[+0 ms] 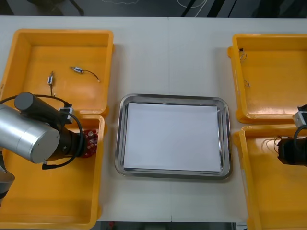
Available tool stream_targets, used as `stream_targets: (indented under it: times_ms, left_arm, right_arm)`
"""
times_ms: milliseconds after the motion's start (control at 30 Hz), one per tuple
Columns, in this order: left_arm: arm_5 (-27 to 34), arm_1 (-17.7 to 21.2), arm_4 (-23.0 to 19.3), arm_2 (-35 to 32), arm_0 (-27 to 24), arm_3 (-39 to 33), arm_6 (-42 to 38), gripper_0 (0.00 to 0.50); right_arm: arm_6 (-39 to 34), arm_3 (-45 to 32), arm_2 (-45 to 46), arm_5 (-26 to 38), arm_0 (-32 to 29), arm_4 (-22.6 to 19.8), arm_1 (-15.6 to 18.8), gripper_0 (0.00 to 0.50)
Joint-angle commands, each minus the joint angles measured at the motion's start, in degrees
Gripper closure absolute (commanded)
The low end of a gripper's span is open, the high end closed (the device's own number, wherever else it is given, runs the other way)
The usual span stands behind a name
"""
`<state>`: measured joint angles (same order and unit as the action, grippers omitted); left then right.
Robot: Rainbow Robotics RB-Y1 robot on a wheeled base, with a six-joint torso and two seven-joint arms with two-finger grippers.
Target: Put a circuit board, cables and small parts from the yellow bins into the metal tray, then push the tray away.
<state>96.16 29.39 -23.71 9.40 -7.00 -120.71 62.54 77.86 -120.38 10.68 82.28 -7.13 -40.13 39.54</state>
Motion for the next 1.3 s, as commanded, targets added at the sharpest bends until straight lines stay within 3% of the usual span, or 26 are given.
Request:
stream_targets:
  times_ms: [33,300,533,700,1000,1300]
  left_arm:
    - [4.8,3.6,-4.5,-4.0,1.0,-5.9,-5.5,0.500]
    - [9.0,7.6,-10.5,-9.9,2.1,-10.0,-5.5,0.500]
    - [3.7,12.7,-13.4,-14.1,8.3,-11.2,-4.5,0.500]
    - [-1.1,14.8,-13.6,-15.5,12.9,-11.2,-3.9,0.500]
    - [-6.7,15.3,-12.7,-15.5,19.1,-10.5,-3.2,0.500]
    - [-11.4,15.2,-10.4,-12.6,19.9,-7.0,-2.5,0.500]
  right_arm:
    - [1.3,-3.4,3.4,1.5,-2.0,-1.1,2.5,0.500]
    - [1.1,-6.5,5.7,1.6,-6.1,-1.9,4.1,0.500]
    - [0.5,-10.7,8.0,1.1,-11.9,-2.9,4.6,0.500]
    - [0.0,-12.8,8.6,-1.2,-16.8,-3.4,4.7,0.500]
    - [-0.8,-15.1,9.0,-6.0,-24.2,-4.1,4.6,0.500]
    - [-1.7,-17.0,9.1,-9.1,-29.4,-4.3,3.7,0.500]
